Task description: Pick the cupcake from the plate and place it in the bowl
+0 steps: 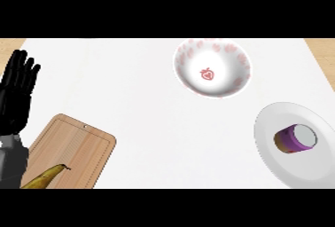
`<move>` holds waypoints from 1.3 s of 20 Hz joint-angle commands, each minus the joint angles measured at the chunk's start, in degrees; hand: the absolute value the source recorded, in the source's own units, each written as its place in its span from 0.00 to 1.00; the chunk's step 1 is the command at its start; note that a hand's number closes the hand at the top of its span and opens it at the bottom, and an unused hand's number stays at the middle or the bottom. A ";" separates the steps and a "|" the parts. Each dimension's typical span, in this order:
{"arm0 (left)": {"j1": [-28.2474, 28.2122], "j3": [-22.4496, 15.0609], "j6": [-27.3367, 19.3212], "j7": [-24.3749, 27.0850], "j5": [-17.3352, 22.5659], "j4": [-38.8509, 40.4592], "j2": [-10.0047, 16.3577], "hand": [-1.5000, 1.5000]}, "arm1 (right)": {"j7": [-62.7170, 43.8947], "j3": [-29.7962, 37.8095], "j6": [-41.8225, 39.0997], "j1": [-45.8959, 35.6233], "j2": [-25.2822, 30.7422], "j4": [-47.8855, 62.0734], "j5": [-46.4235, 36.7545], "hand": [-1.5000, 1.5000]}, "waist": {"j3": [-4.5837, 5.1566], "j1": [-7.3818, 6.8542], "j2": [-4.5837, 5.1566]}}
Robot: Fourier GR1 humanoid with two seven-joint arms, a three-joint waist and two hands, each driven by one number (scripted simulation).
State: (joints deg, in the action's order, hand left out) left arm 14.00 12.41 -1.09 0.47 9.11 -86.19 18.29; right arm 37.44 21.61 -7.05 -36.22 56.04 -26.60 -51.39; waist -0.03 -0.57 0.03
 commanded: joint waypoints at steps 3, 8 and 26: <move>-0.45 -1.14 -1.41 -1.16 -1.20 -1.14 -1.36 0.50 | 0.87 1.87 -7.85 -5.66 -1.32 -7.76 5.85 1.00 | 0.11 0.55 -0.39; -2.05 0.34 -0.54 0.14 -0.90 -1.45 -0.15 0.50 | -1.64 4.50 -21.79 -10.85 -0.91 -11.69 12.94 1.00 | 0.15 0.67 -0.63; 1.45 -1.98 -2.80 -3.10 -2.65 -2.10 -2.75 0.50 | -41.70 -5.51 -31.23 -21.97 -26.04 -35.78 18.65 1.00 | 0.07 0.24 -0.14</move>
State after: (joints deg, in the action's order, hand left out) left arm 13.89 12.10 -1.82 -0.98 7.80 -87.25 17.25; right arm 1.35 19.19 -38.33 -56.13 35.16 -60.91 -32.41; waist 0.08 -0.15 -0.27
